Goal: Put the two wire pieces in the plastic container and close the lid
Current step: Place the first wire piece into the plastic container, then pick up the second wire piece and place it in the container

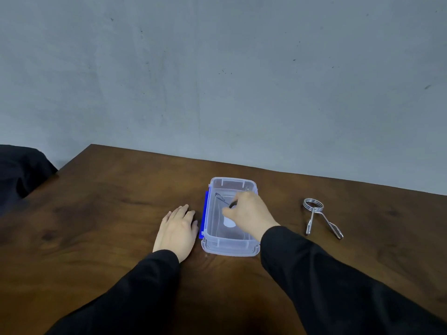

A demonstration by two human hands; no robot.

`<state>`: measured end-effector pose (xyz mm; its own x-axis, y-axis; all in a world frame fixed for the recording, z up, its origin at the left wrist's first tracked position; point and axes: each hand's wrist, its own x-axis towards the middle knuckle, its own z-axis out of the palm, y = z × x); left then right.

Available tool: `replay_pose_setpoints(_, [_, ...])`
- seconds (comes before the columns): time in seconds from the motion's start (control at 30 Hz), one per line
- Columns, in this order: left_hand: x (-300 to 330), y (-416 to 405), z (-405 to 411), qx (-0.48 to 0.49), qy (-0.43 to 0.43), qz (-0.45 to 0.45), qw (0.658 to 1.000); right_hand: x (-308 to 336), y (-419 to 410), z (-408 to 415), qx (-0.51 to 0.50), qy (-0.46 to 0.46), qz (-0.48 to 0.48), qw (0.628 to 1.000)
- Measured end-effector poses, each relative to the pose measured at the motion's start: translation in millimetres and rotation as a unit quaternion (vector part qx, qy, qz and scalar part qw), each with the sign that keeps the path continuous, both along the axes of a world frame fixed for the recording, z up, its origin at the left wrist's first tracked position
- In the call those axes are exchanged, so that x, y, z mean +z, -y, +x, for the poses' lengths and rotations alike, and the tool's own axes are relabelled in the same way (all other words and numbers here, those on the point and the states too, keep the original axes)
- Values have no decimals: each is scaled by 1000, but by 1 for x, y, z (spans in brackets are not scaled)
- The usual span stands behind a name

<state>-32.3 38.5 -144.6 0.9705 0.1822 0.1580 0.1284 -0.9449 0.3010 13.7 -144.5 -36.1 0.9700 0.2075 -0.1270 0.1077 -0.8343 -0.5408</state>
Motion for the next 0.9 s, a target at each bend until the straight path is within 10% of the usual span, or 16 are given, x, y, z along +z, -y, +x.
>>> replay_pose_setpoints(0.57, [-2, 7, 6, -2, -15, 37, 999, -32, -10, 10, 56, -10, -164, 985])
replay_pose_setpoints(0.9, [-7, 6, 8, 14, 2, 42, 999, -22, 88, 26, -121, 249, -64, 959])
